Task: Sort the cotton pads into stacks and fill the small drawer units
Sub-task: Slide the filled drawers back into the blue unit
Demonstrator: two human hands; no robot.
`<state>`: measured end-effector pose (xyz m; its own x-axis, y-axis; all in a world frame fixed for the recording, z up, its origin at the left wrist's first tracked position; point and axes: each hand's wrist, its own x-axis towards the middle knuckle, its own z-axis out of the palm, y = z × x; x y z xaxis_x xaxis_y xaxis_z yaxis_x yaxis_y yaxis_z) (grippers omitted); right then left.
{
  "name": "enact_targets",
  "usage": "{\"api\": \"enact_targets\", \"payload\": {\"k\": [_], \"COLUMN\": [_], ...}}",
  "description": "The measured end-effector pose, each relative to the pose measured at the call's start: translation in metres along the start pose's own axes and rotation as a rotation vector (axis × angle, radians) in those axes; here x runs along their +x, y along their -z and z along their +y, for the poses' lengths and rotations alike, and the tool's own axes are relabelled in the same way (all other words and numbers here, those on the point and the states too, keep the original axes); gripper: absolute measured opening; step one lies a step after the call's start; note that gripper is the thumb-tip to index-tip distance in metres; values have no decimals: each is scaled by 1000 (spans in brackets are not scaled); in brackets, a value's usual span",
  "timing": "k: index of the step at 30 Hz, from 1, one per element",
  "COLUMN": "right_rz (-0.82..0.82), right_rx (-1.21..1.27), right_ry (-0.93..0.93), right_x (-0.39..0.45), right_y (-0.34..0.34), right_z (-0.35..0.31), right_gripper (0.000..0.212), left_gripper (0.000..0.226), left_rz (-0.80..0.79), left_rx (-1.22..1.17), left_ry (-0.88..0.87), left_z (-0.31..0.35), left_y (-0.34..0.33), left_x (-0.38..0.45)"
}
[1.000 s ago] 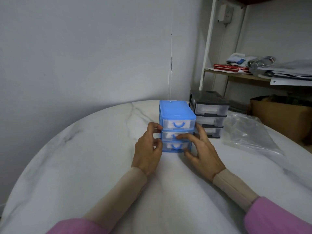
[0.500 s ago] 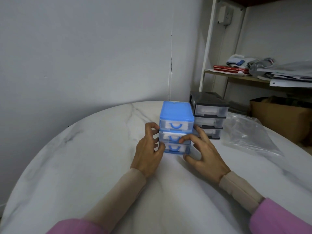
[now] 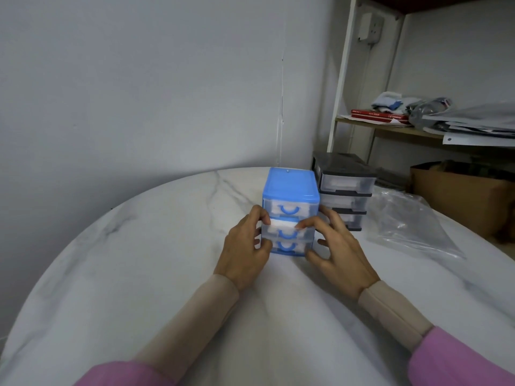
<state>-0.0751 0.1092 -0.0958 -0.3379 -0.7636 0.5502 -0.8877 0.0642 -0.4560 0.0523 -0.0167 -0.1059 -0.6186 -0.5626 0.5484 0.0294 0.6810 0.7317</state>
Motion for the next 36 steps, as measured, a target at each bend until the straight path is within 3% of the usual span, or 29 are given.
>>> {"api": "enact_targets", "payload": {"k": [8,14,18,23,30,33,36], "right_rz": [-5,144,190,219,257,244,260], "right_rx": [-175,-223,-208,-139,-18,95,107], "right_ry": [12,145,140,130,140,43,31], "right_x": [8,14,13,12,9,8,9], "right_y": [-3,-8,-13,-12,-10,-8,-9], "right_z": [5,12,14,14,12,8,8], "right_gripper": [31,12,17,16,9,37,43], "left_gripper": [25,27,14,30,30,29,27], "left_rz": [-17,30,30,47,48,53,62], "left_rx": [124,316,194,94,47,34,23], "left_ry": [-85,-198,-106,-37,-16,-11,5], "left_z": [-7,-10,-3,2,4,5,6], "left_y": [2,0,0,1,2,2,2], "left_x": [2,4,2,4,2,2,3]}}
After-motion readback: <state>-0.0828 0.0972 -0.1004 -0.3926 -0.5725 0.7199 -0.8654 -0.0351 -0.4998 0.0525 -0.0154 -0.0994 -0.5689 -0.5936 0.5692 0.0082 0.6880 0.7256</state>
